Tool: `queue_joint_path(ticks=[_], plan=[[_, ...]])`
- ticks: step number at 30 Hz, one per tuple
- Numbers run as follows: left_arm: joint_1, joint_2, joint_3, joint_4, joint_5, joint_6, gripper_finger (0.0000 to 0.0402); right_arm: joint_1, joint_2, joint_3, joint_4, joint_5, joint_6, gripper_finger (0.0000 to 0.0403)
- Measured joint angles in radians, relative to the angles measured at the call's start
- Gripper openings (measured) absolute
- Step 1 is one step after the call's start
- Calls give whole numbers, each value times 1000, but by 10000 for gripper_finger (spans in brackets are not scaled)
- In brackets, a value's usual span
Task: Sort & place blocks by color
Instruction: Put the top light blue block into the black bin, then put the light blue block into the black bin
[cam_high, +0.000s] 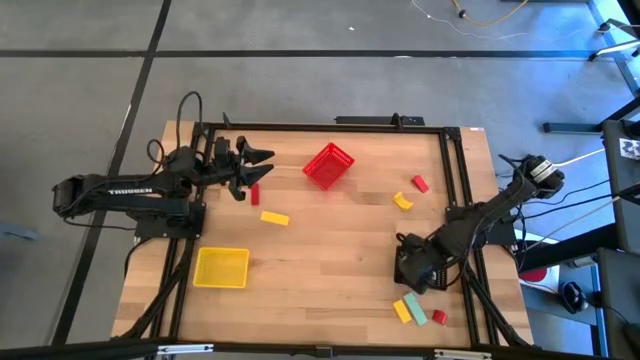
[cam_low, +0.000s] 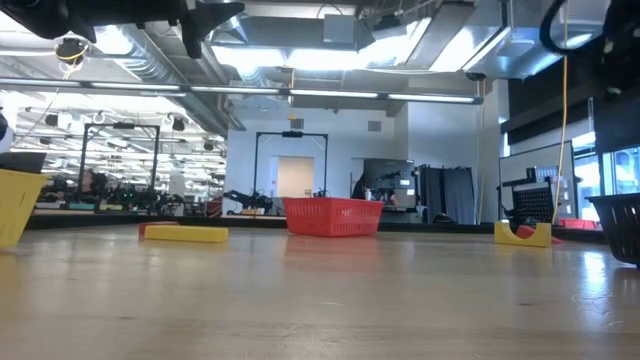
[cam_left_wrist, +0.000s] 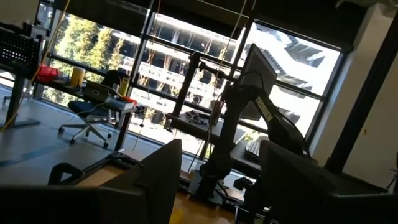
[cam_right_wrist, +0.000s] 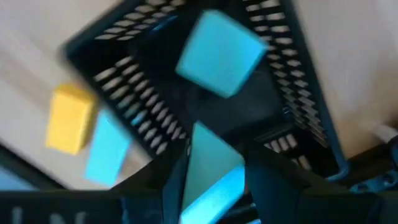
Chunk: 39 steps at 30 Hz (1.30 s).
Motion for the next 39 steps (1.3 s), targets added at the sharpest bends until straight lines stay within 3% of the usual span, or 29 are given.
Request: queue_joint_path(ticks=[6, 11, 22, 26, 29, 34, 39], plan=[[0, 0, 0, 0, -9, -5, 207, -3, -59, -114, 198, -30, 46, 143], [0, 0, 0, 0, -9, -5, 207, -3, -67, -128, 206, -20, -14, 144], [-1, 0, 0, 0, -10, -13, 207, 0, -89, -125, 189, -77, -116, 257], [-1, 0, 0, 0, -10, -62, 207, 7, -141, -86, 185, -73, -131, 266], [-1, 0, 0, 0, -10, -64, 207, 9, -165, -53, 192, -92, -47, 267], [-1, 0, 0, 0, -10, -99, 207, 34, -155, -37, 277, -242, 233, 267], [-1, 0, 0, 0, -11, -117, 207, 124, -106, -35, 460, -160, 541, 267]])
